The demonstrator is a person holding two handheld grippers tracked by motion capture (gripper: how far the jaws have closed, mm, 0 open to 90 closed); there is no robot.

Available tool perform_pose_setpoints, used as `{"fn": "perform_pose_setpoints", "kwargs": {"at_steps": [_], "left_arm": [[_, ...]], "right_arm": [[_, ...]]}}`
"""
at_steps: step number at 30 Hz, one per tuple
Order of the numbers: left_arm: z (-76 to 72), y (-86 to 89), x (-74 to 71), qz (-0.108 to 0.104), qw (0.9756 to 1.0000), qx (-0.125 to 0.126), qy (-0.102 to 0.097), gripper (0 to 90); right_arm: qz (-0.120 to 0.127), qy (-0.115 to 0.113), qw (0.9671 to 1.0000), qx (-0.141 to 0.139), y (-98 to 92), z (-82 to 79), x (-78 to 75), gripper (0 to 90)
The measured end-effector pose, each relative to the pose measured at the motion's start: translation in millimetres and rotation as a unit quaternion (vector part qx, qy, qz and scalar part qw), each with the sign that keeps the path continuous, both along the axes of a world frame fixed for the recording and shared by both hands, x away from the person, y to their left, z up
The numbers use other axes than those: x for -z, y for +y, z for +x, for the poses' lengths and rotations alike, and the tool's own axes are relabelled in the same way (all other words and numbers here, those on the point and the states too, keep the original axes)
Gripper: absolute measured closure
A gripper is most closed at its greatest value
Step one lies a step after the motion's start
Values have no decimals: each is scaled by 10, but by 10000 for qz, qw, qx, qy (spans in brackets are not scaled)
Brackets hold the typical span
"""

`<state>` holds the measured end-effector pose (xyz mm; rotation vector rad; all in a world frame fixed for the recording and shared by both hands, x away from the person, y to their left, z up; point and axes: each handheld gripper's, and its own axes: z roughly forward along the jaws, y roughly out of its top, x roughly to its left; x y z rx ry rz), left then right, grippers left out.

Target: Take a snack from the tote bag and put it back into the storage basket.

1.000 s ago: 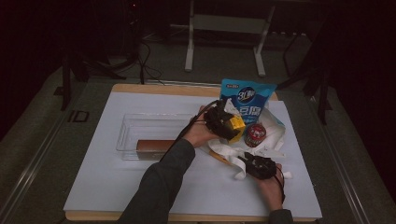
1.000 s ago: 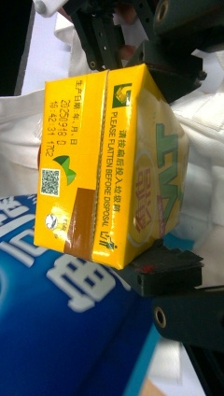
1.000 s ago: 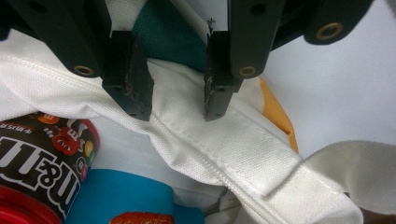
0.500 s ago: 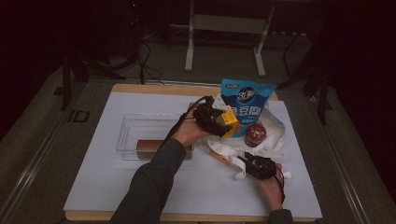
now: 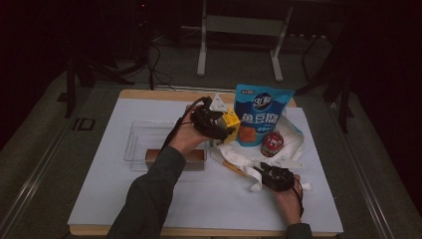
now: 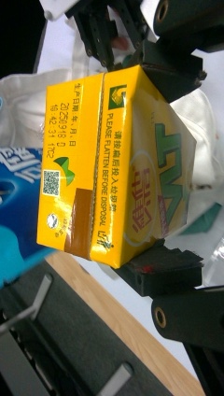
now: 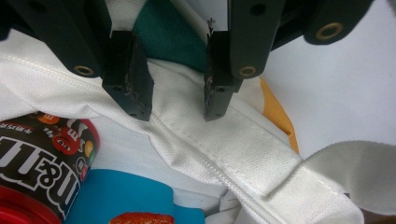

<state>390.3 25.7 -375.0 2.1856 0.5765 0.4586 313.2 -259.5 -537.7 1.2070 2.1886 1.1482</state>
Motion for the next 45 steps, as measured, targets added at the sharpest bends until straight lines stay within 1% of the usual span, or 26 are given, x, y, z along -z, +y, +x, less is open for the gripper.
{"fn": "perform_pose_setpoints", "kwargs": {"at_steps": [4,9,11,12,16,17,18,25,28,32,38,41,45], "left_arm": [[-10,118,-24,-66,9999,-100,-28,287],[-19,285,-50,-162,9994,-294,-43,287],[-18,316,-54,-169,9993,-331,-52,287],[-19,370,-61,-185,9991,-385,-48,287],[-29,479,-73,-214,9984,-524,-56,287],[-29,479,-73,-214,9984,-524,-56,287],[-33,544,-78,-200,9980,-604,-62,287],[-51,751,-72,-210,9964,-822,-50,287],[-67,826,-69,-178,9958,-902,-46,287],[-81,949,-55,-278,9941,-1052,-24,287],[-101,1131,-27,-365,9915,-1249,2,287],[-112,1233,-12,-446,9894,-1385,28,287],[-126,1339,1,-484,9872,-1522,53,287]], "right_arm": [[2,3,10000,0,0,0,0,623],[2,0,10000,-1,0,0,0,623],[1,3,10000,0,1,-1,0,624],[1,3,10000,1,1,-1,0,623],[-4,1,10000,3,1,-2,0,623],[-4,1,10000,3,1,-2,0,623],[-2,1,10000,3,1,-2,0,624],[-6,-1,10000,-1,1,-4,-1,624],[-4,0,10000,1,1,-4,-1,623],[-12,-3,10000,2,1,-4,-1,624],[-21,-17,10000,2,2,-5,0,624],[-21,-21,10000,2,2,-6,0,623],[-23,-25,10000,1,2,-7,0,623]]}}
